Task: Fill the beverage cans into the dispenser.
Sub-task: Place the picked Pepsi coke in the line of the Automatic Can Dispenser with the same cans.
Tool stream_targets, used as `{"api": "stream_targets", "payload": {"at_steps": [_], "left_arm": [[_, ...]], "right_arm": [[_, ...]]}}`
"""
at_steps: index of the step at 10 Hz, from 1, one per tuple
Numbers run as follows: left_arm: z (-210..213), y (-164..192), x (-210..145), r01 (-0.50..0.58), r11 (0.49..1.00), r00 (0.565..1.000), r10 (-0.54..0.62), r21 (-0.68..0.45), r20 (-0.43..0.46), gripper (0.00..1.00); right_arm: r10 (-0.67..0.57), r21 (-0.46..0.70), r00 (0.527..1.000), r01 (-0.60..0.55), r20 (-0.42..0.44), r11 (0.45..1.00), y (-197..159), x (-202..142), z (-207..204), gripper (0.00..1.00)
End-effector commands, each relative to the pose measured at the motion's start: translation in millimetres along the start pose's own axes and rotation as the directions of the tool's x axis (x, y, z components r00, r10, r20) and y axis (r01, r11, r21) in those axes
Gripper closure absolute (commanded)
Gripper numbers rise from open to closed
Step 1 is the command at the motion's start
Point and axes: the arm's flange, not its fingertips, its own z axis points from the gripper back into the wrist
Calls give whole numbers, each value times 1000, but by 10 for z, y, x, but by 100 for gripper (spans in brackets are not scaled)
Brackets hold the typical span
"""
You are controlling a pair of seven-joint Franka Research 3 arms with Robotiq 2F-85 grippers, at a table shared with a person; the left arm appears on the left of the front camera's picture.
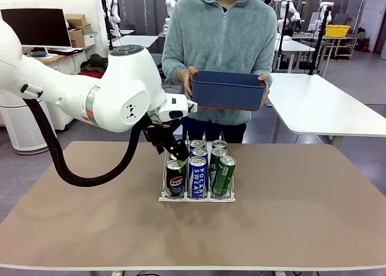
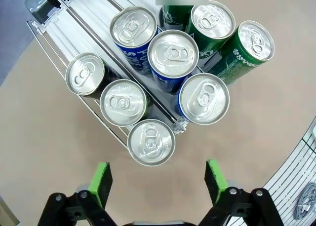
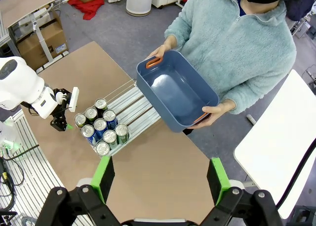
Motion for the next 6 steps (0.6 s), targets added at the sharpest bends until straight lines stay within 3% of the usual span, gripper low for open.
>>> {"api": "stream_targets", "payload": {"at_steps": [1, 3, 6], "left_arm": [[0, 0, 0, 0, 1000, 1000, 0, 0, 0, 0], [538, 200, -90, 115, 992, 993, -115, -48, 1, 0], [1437, 454, -84, 161, 983, 987, -159, -91, 27, 0]], "right_arm": [[11, 6, 1000, -11, -3, 1000, 11, -6, 0, 0], [11, 6, 1000, -11, -3, 1000, 11, -6, 0, 0], [11, 6, 1000, -11, -3, 1000, 11, -6, 0, 0]]}}
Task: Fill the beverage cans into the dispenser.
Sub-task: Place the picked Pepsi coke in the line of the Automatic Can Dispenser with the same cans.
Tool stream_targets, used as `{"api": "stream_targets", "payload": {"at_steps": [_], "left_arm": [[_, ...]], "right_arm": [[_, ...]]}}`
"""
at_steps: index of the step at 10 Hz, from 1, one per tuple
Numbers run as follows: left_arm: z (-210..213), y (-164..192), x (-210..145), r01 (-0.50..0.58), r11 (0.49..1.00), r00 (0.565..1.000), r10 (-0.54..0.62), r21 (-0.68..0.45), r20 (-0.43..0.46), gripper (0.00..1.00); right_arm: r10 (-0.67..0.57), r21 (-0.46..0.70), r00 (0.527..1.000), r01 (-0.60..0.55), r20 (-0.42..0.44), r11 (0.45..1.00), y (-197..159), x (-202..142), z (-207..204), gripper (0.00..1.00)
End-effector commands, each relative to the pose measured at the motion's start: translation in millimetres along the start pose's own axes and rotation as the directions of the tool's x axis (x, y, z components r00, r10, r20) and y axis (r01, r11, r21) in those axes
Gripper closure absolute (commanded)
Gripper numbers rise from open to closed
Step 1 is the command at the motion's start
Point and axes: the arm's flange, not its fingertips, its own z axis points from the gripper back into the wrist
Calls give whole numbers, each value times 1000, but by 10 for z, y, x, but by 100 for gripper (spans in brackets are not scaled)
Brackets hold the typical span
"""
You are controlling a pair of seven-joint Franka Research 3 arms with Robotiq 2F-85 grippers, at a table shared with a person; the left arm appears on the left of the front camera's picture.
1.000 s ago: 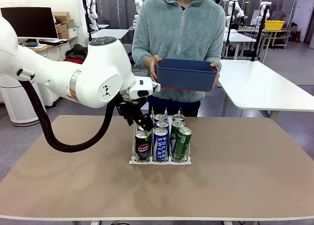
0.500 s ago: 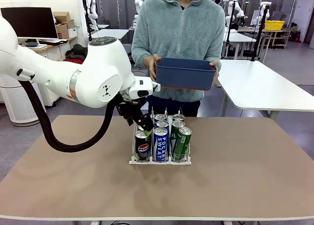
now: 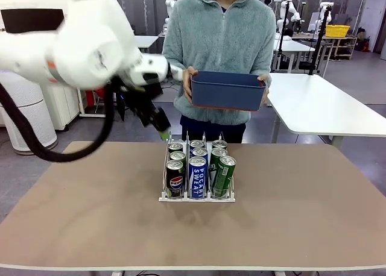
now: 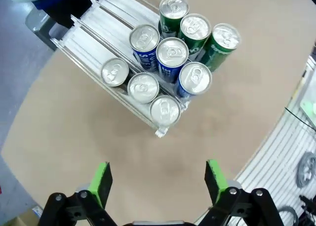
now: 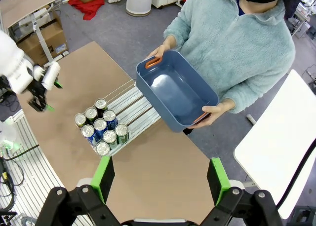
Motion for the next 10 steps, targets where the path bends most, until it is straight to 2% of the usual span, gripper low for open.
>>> {"api": "stream_targets", "payload": {"at_steps": [1, 4, 7, 10], "left_arm": [[640, 194, -4, 108, 988, 994, -106, -109, 22, 0], [1584, 270, 98, 167, 983, 979, -156, -79, 131, 0], [2123, 342, 139, 161, 987, 957, -154, -9, 244, 0], [2428, 291, 187, 136, 990, 950, -142, 39, 277, 0]], "right_arm": [[12, 6, 1000, -11, -3, 1000, 12, -5, 1, 0], [12, 6, 1000, -11, -3, 1000, 12, -5, 1, 0], [12, 6, 1000, -11, -3, 1000, 12, -5, 1, 0], [12, 6, 1000, -11, -3, 1000, 12, -5, 1, 0]]}}
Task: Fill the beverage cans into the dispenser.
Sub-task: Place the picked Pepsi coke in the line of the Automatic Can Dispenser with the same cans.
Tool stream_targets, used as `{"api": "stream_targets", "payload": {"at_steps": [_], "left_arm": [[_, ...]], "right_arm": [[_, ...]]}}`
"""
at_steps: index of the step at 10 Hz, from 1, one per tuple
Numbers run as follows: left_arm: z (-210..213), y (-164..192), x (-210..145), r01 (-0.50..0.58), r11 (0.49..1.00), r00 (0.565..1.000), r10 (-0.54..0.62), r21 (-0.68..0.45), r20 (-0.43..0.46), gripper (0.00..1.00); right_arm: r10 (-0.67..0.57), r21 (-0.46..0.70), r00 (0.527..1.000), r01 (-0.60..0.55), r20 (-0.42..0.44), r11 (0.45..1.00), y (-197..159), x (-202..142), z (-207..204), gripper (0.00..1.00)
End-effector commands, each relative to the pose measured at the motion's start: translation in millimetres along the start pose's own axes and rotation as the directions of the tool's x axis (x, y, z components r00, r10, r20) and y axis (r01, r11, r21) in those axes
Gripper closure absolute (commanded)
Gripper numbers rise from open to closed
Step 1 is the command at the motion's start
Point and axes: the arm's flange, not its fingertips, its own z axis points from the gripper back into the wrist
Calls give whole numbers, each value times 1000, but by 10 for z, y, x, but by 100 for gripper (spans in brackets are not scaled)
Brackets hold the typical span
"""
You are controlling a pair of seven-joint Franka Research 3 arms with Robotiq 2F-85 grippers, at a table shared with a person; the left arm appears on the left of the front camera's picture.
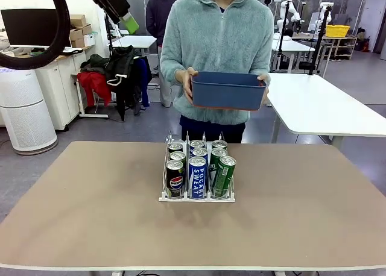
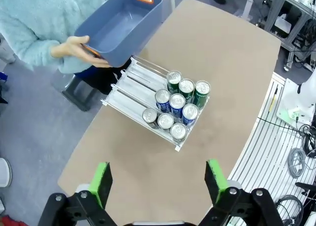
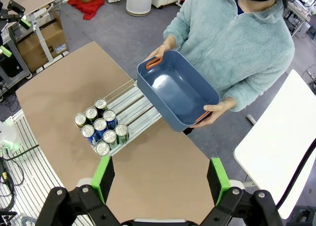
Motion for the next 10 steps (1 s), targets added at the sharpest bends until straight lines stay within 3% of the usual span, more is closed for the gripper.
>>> {"api": "stream_targets", "payload": {"at_steps": [1, 10], "left_arm": [[93, -37, 48, -6, 1000, 1000, 6, 10, 21, 0], [123, -57, 87, 10, 1000, 1000, -10, 14, 22, 0]], "right_arm": [[11, 6, 1000, -11, -3, 1000, 12, -6, 1, 0], [11, 6, 1000, -11, -3, 1000, 12, -6, 1, 0]]}}
